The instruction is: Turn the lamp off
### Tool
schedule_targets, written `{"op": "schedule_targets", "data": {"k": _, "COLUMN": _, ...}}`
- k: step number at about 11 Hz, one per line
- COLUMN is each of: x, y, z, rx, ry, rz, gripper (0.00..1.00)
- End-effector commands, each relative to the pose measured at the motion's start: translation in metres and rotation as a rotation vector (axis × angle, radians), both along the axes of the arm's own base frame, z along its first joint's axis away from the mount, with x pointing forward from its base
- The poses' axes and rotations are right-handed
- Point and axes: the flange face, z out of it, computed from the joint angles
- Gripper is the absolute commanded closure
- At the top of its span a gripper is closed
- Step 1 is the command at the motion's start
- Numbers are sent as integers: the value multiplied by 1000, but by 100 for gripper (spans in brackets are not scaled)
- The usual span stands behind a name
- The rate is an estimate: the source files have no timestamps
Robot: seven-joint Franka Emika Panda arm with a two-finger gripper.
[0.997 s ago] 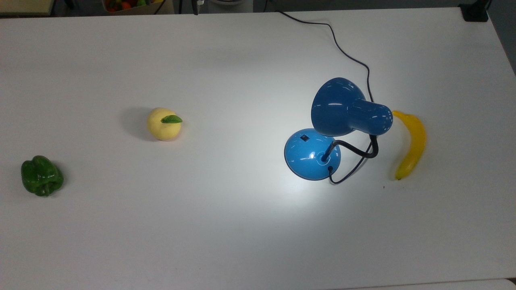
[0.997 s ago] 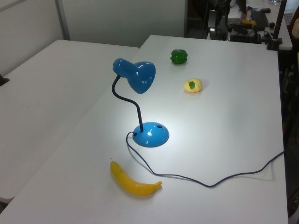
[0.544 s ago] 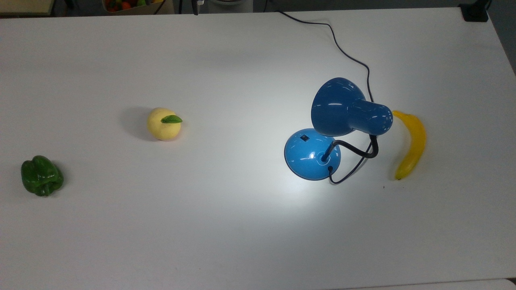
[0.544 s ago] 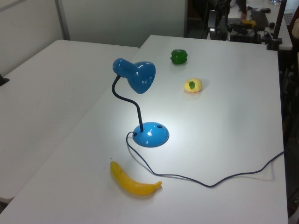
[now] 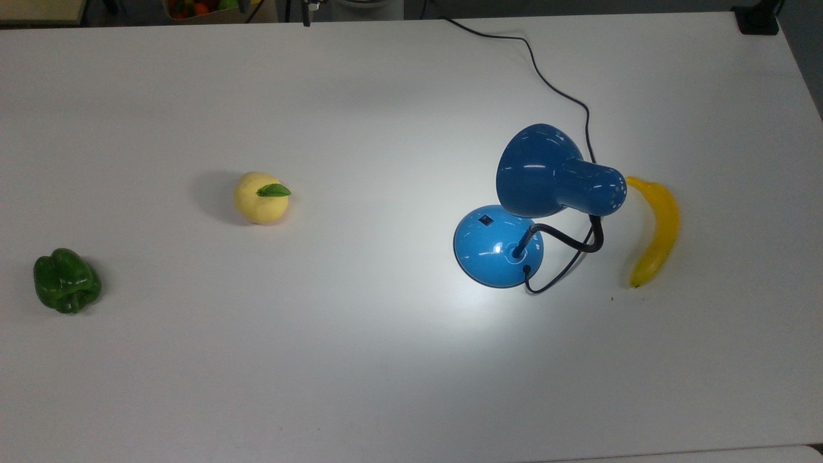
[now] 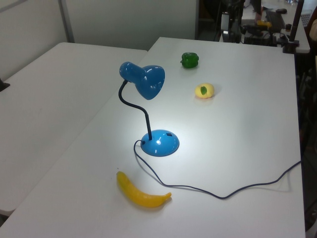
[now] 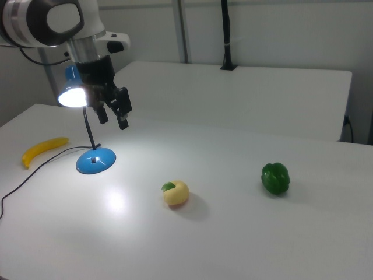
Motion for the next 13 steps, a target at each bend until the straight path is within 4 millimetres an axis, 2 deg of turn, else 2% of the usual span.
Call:
{"op": "schedule_targets", "data": {"k": 1, "x": -2, "y": -4, "z": 0, "rx": 18, "ry": 14, "rz": 12, "gripper": 97}}
{"op": "schedule_targets", "data": {"k": 2, "x": -2, "y": -4, "z": 0, "rx": 18, "ry": 14, "rz": 12, "gripper": 100}}
{"op": "schedule_targets", "data": {"k": 9, "x": -2, "y": -3, "z": -1, "rx": 19, "ry": 16, "rz": 15, "gripper": 100}}
{"op": "schedule_targets", "data": {"k": 13, "x": 2, "y": 3, "z": -9, "rx": 32, "ry": 33, "rz": 109, "gripper": 100}}
